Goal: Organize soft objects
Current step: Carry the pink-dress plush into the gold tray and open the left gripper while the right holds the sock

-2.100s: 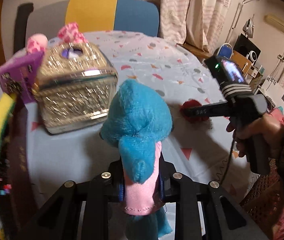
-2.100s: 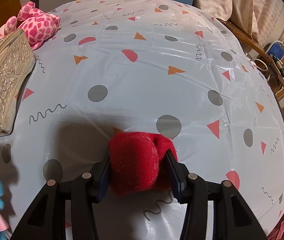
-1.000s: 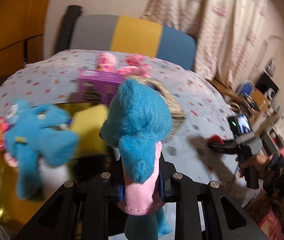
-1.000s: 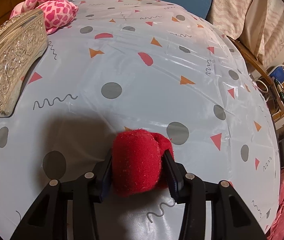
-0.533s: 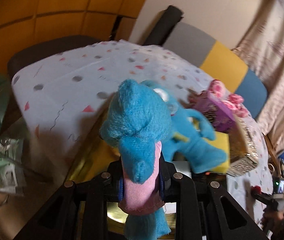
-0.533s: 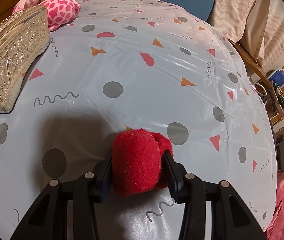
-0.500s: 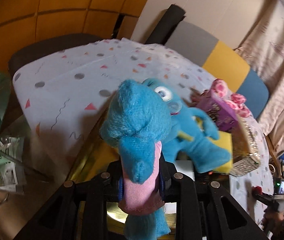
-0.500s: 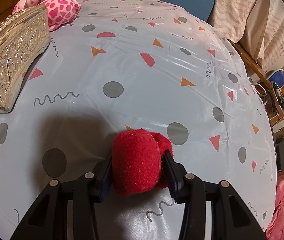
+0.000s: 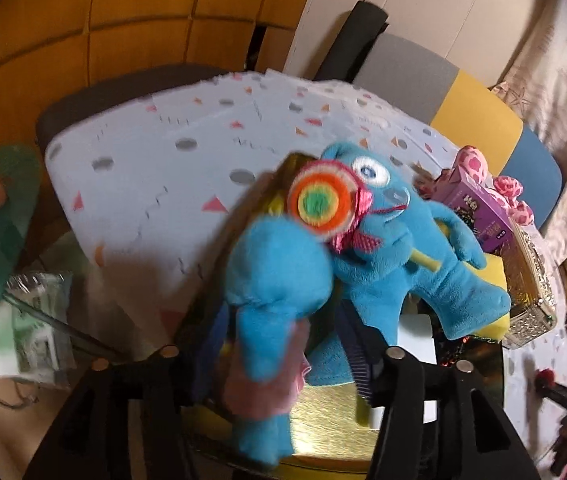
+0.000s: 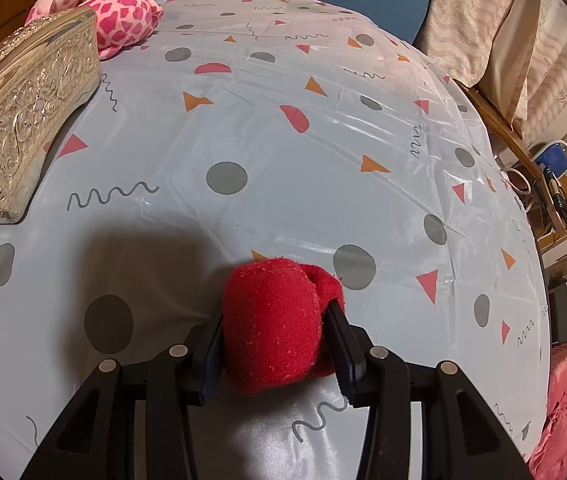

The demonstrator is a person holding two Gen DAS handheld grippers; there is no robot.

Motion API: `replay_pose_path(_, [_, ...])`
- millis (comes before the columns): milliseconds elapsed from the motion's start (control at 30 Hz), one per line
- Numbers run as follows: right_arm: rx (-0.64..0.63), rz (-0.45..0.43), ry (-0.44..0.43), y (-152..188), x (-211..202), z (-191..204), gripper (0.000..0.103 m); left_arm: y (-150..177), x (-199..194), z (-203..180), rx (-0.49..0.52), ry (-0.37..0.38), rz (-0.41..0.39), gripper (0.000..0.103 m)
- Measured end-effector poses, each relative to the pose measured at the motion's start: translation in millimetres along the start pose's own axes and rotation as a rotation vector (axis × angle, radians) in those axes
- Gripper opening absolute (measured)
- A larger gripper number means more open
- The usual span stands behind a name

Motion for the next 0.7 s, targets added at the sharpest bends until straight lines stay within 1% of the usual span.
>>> replay_pose_path(33, [-0.001,0.0,0.001,0,0,0,0.046,-2,-4,0,0.022,-0.012,-0.019,0.061])
replay_pose_path(133, [-0.003,0.0,0.004,0,0,0,0.046,-6,-10,1,0.043,-0.021,-0.049,0.061])
replay_pose_path(300, [-0.009,0.0,0.009,1,0,0,0.046,-8,-17,-4,0.056,-0.022,-0.068,0.061])
replay_pose_path(467, [-0.021,-0.001,0.013,1,0,1,0.044,-6,-25,-24,0.111,-0.014,-0.087,0.063])
replay_pose_path(700, [-0.02,0.0,0.012,1,1,2,0.043,6,-31,-49,0.188,0.017,-0.086,0.064])
Point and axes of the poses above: each gripper's, at about its wrist camera, not at the fingertips, and x roughly the way its jaws point, z to its left, y to its underside, the point moved 10 cm from there along x, roughly the way its jaws point, and after that the axes turned 7 degrees about -x, right-handed, at the moved point
